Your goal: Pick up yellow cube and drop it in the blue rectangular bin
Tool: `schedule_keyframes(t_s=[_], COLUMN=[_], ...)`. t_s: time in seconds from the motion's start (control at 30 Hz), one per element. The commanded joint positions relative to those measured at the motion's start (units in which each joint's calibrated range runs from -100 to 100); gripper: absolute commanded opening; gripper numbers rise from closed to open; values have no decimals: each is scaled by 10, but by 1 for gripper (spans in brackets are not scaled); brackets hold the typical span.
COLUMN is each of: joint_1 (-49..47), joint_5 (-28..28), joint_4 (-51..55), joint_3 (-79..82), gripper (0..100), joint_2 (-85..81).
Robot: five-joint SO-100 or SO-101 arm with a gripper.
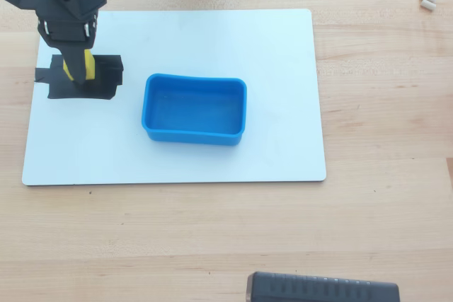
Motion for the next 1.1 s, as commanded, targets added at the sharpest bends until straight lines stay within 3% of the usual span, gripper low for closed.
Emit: schedule_keyframes(t_s=[0.0,0.43,0.8,1.07], joint_1=[-8,-42,-200,-295], joint_5=[-3,-79,-169,-202], joint_4=[-5,55,211,205], joint_3=[1,14,-31,-47], gripper=[20,11,11,10], joint_2=[-2,-51,-215,-230])
